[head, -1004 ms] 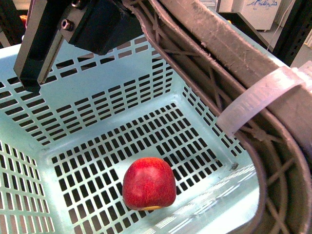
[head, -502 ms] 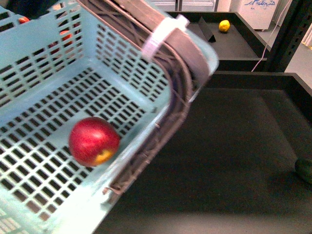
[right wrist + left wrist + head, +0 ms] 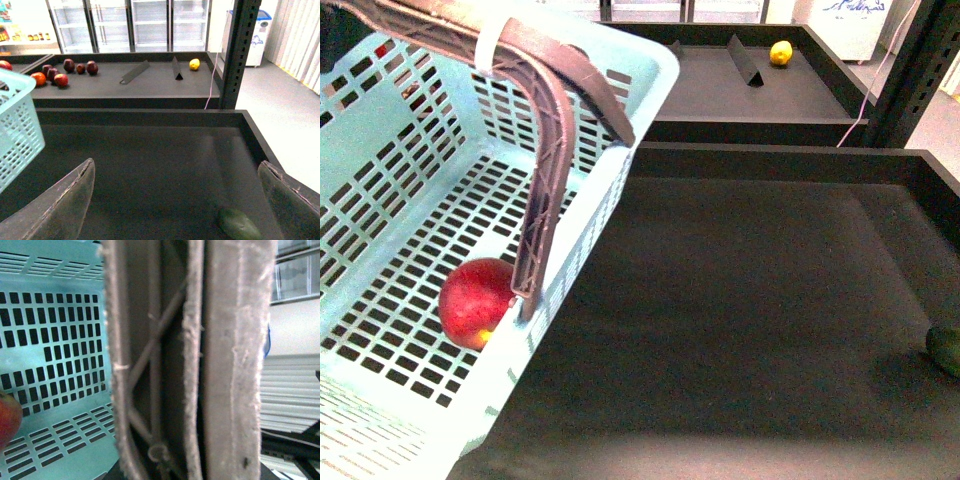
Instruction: Pick apple with right arm and hold basket with left
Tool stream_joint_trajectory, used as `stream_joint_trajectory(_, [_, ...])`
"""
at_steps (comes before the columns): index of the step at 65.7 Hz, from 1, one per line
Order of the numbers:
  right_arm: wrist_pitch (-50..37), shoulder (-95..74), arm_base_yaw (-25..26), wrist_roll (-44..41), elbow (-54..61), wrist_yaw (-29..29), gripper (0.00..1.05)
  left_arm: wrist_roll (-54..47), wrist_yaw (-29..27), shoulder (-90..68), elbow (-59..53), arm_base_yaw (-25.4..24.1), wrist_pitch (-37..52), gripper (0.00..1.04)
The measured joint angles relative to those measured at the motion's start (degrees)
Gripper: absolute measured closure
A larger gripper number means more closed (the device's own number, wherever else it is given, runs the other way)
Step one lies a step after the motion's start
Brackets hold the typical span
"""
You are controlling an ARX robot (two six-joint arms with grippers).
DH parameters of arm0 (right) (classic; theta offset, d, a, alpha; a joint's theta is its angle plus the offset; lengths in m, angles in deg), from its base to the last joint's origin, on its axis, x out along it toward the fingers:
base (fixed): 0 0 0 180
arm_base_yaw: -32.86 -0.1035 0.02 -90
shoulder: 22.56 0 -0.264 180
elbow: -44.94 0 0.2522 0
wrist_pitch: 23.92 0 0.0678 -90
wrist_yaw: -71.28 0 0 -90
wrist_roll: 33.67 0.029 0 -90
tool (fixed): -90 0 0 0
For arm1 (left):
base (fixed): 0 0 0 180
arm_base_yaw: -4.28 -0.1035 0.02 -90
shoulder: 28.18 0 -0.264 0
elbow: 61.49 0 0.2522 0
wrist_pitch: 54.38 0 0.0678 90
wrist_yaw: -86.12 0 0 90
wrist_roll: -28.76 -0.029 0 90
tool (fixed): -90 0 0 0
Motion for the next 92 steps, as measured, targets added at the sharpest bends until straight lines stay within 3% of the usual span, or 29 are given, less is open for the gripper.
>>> stream_joint_trajectory(22, [0.0,0.0,0.0,0.0,0.0,0.0,0.09,5.6,-1.6,-8.1,-1.3,-6.7,3.2,0.90])
stream_joint_trajectory(44, [0.0,0.0,0.0,0.0,0.0,0.0,0.09,13.0,-2.1,-15.8,-1.3,-7.4,5.8,0.90])
stream_joint_trajectory(68, [0.0,0.0,0.0,0.0,0.0,0.0,0.09,14.2,-2.2,-18.6,-2.8,-7.4,9.0,0.90])
stream_joint_trajectory(76, [0.0,0.0,0.0,0.0,0.0,0.0,0.09,15.0,-1.7,-17.3,-5.2,-7.2,9.1,0.60])
stream_joint_trajectory(92, [0.0,0.0,0.0,0.0,0.0,0.0,0.09,17.3,-3.2,-8.7,-6.5,-5.9,-0.3,0.20])
